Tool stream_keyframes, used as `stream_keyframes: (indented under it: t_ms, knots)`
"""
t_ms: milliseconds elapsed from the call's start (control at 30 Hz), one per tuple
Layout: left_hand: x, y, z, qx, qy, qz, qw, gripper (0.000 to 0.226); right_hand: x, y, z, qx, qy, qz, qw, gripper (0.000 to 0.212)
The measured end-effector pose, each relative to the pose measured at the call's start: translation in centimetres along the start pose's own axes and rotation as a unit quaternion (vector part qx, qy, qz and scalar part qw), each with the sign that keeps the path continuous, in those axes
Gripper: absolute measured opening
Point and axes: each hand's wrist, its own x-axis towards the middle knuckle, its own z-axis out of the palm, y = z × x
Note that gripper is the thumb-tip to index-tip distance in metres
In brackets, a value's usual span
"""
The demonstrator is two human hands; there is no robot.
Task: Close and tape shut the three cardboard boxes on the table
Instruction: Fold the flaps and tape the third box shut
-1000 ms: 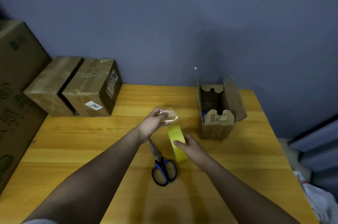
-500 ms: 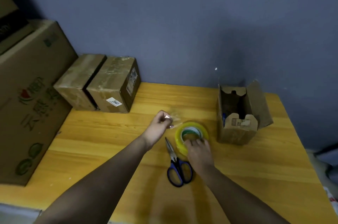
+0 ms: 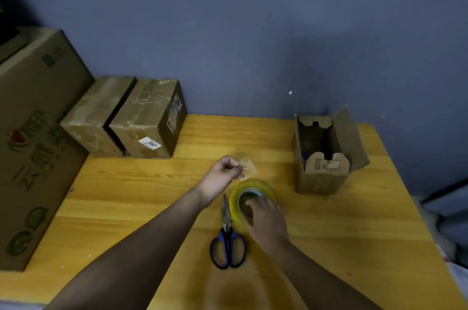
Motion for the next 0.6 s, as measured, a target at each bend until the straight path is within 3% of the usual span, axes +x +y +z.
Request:
stream_keyframes:
  t_ms: [100,233,333,467,600]
  knots:
    - [-0.2,0.4,0.3,0.024,-0.027,0.026,0.999,0.021,0.3,0.5,-3.7,0.23,0.143,0.092,0.958,0.014]
    - [-0.1,2.0,2.0,0.054,-0.069,0.084,0.993,0.027,1.2,2.0,-9.0,0.349,0.23,0.119,0.901,0.006]
    - [0.0,3.8,4.0,0.084,-0.126,0.127,0.98,0.03,1.5,3.6,-12.0,0.405,0.188,0.108,0.888,0.012]
    - [0.7,5.7,7.0,0.12,-0.189,0.14,0.965,0.033,1.3,6.7,-14.7,0.459,0.059,0.124,0.878,0.035]
    - [1.5,6.7,10.1,0.136,-0.189,0.139,0.963,0.034,0.9,9.8,-17.2,0.431,0.05,0.121,0.893,0.033]
